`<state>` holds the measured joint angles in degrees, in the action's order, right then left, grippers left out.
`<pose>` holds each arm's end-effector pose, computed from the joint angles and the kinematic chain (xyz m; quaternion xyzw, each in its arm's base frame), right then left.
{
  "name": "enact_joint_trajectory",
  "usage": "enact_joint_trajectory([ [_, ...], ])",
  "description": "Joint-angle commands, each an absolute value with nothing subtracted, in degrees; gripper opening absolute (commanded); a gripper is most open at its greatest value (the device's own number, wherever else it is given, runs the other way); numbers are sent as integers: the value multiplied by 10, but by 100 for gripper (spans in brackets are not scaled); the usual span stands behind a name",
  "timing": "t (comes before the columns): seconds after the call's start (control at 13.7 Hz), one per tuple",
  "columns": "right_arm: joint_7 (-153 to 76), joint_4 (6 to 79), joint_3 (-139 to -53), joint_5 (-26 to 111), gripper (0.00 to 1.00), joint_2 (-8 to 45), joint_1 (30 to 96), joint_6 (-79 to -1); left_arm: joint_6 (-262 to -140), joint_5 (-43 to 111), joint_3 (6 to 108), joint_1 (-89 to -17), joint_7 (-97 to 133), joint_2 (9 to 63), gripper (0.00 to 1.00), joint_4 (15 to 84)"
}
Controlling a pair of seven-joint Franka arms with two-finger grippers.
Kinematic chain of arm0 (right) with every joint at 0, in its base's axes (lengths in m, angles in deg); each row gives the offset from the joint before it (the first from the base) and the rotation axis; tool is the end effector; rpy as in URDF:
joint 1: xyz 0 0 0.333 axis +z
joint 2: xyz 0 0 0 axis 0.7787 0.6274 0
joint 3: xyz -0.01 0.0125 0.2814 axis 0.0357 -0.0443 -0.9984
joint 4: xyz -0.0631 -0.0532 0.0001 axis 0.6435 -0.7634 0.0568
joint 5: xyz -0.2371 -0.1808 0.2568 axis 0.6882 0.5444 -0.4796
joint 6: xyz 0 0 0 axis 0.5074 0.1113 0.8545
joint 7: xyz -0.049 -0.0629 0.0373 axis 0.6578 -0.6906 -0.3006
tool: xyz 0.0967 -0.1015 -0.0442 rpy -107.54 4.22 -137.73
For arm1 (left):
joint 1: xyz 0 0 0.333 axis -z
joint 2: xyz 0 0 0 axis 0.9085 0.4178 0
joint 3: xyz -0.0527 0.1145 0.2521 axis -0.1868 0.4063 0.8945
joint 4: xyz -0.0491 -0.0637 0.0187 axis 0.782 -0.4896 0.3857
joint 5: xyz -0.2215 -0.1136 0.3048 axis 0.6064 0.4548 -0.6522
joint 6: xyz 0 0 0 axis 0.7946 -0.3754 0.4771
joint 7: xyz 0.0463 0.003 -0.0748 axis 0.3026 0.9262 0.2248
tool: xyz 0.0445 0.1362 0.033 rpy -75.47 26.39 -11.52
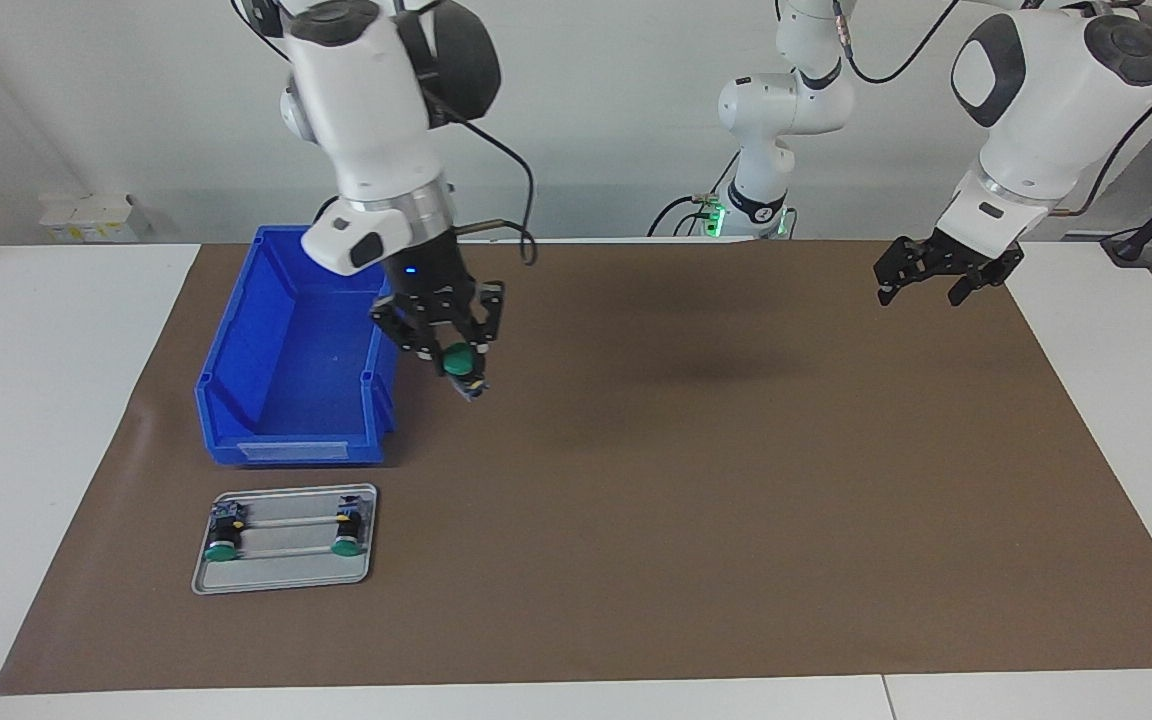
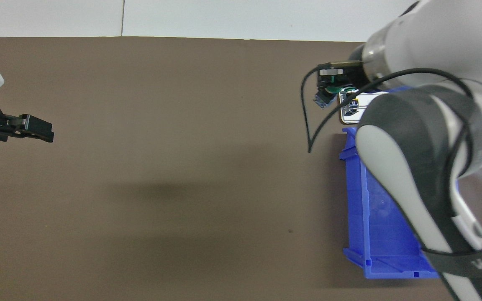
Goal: Place and press button with both arms
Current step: 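Carry the green button with the right gripper over the blue bin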
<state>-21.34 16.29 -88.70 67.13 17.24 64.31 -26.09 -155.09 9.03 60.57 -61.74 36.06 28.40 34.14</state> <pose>0.6312 0.1606 0.5327 -0.9931 -0.0251 -0.0897 0.0708 0.5622 -0.0273 0.5083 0.9987 -0.0443 -0.0247 0.0051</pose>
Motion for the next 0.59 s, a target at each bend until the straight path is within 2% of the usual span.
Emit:
enact_joint_trajectory([
  [0.0, -378, 302, -898, 630, 0, 99, 547, -270, -1548, 79, 604, -620, 357, 270, 100, 355],
  [0.15, -455, 406, -898, 628, 0, 53, 504, -315, -1548, 79, 604, -619, 357, 270, 100, 355],
  [0.37, -528, 590, -897, 627, 0, -14, 470, -443, -1548, 79, 604, -620, 357, 270, 100, 355],
  [0.51, -529, 663, -896, 626, 0, -37, 460, -486, -1548, 79, 604, -619, 357, 270, 100, 355],
])
